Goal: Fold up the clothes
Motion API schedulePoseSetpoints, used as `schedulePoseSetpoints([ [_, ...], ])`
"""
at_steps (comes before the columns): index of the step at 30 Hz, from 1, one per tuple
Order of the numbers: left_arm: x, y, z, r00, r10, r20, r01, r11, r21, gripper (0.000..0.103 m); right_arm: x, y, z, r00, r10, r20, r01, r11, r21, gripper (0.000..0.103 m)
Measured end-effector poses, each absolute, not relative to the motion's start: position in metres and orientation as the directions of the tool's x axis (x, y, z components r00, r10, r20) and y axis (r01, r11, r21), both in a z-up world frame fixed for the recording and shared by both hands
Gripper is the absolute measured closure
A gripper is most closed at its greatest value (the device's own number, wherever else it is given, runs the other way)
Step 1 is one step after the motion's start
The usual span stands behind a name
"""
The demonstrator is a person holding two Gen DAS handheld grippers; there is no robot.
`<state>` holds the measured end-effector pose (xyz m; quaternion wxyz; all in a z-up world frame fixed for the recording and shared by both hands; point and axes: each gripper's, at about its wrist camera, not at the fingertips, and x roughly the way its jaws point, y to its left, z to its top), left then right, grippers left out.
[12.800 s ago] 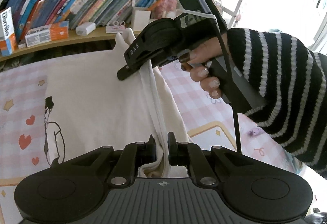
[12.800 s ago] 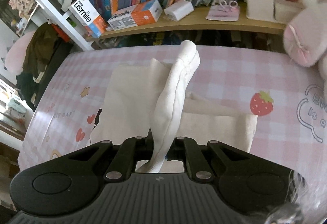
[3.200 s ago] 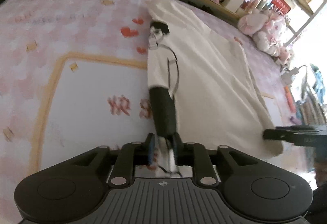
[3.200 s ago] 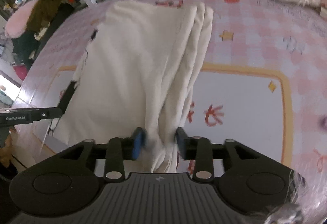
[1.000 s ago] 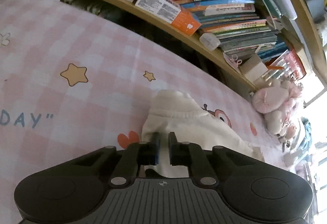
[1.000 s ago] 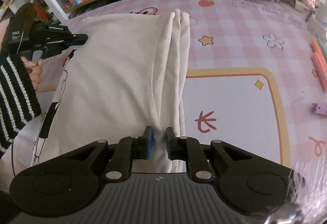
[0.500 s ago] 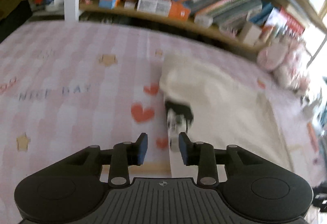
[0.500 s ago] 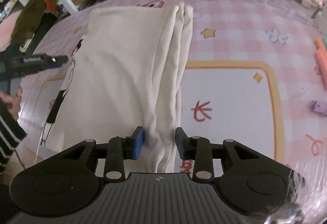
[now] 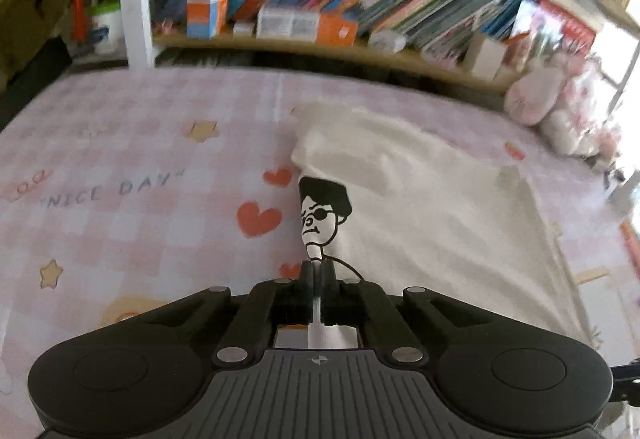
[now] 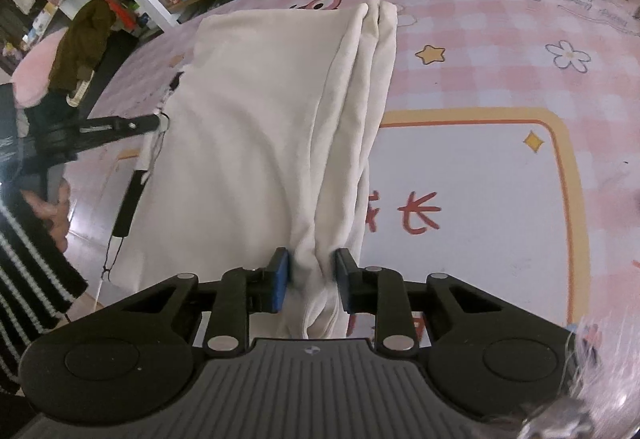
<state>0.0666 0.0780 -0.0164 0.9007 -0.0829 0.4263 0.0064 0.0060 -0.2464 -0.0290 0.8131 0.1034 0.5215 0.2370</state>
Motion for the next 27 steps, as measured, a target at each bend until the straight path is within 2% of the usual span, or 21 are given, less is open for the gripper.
schedulePoseSetpoints([
  [3,0.073,0.086,-0.025,0.614,-0.049,-0.788,-0.111,0.983,-0.148,0.098,0.003,-0.24,-0.029,0.347,0.492,-0.799,-0.291,0.866,0.407,0.079],
  [4,0.074,0.089,-0.026,0.61,-0.049,-0.791,-0.119,0.981,-0.153,0.092,0.002,-0.241,-0.029,0.352,0.488,-0.798,-0.285,0.868,0.405,0.079],
  [6,0.073,0.096,-0.026,0.613,-0.053,-0.788,-0.136,0.976,-0.171,0.091,0.001,-0.242,-0.029,0.362,0.486,-0.795,-0.264,0.872,0.412,0.079],
  [10,0.051,0.104,-0.015,0.666,-0.027,-0.746,-0.128,0.98,-0.15,0.091,-0.004,-0.245,-0.03,0.386,0.475,-0.791,-0.205,0.88,0.429,0.077],
  [12,0.032,0.104,-0.007,0.695,-0.047,-0.717,-0.095,0.983,-0.156,0.089,-0.009,-0.243,-0.029,0.389,0.456,-0.801,-0.168,0.89,0.425,0.072],
  [15,0.0,0.097,0.001,0.718,-0.086,-0.691,-0.024,0.989,-0.149,0.071,-0.019,-0.239,-0.028,0.395,0.434,-0.81,-0.137,0.899,0.415,0.07],
  [17,-0.019,0.091,0.003,0.721,-0.094,-0.687,0.018,0.993,-0.118,0.043,-0.027,-0.236,-0.027,0.405,0.409,-0.817,-0.117,0.91,0.398,0.068],
  [19,-0.035,0.084,0.002,0.717,-0.091,-0.691,0.06,0.996,-0.07,0.024,-0.034,-0.236,-0.025,0.419,0.384,-0.823,-0.072,0.917,0.391,0.064],
  [23,-0.066,0.067,0.004,0.734,-0.087,-0.673,0.16,0.986,0.047,0.019,-0.049,-0.236,-0.024,0.443,0.339,-0.83,0.007,0.924,0.381,0.061],
  [25,-0.079,0.059,0.004,0.743,-0.093,-0.663,0.204,0.975,0.092,0.012,-0.058,-0.233,-0.022,0.453,0.315,-0.834,0.026,0.93,0.366,0.059],
  [27,-0.092,0.051,0.003,0.752,-0.097,-0.652,0.246,0.959,0.14,0.01,-0.067,-0.23,-0.02,0.463,0.291,-0.837,0.045,0.936,0.35,0.054],
])
